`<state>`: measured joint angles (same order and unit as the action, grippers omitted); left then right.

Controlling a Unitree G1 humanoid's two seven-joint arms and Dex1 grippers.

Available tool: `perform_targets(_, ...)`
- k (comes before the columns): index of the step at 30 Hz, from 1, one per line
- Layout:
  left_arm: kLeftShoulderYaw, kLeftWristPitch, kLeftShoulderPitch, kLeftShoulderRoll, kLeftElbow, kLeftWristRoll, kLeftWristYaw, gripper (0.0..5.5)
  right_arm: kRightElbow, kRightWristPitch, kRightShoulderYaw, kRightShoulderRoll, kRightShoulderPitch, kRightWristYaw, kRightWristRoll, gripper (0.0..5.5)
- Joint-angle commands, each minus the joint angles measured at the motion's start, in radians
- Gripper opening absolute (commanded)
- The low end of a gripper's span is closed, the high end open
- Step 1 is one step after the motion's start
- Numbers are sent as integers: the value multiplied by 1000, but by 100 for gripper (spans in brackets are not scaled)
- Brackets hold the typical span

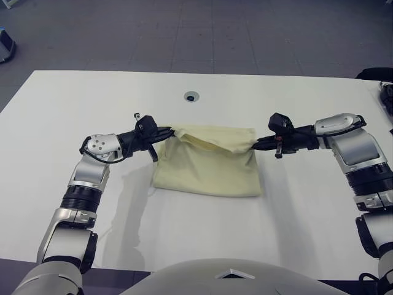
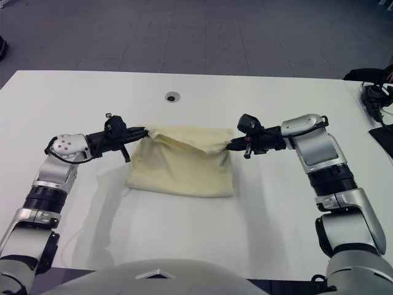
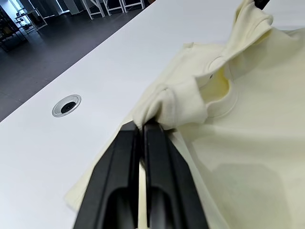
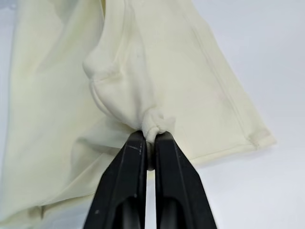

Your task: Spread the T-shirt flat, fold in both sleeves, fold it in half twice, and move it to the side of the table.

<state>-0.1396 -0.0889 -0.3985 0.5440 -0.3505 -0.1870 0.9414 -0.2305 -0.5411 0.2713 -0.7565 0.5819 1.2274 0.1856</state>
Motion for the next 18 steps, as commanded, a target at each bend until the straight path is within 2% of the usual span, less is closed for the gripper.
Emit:
perform_targets(1, 16, -13, -25, -9, -22, 16, -7, 0, -27, 9, -23, 17, 39, -17, -7, 3)
perform_targets(18, 28, -26, -42, -31, -114, 90, -98, 0, -214, 160, -5, 131, 60, -113, -107, 3)
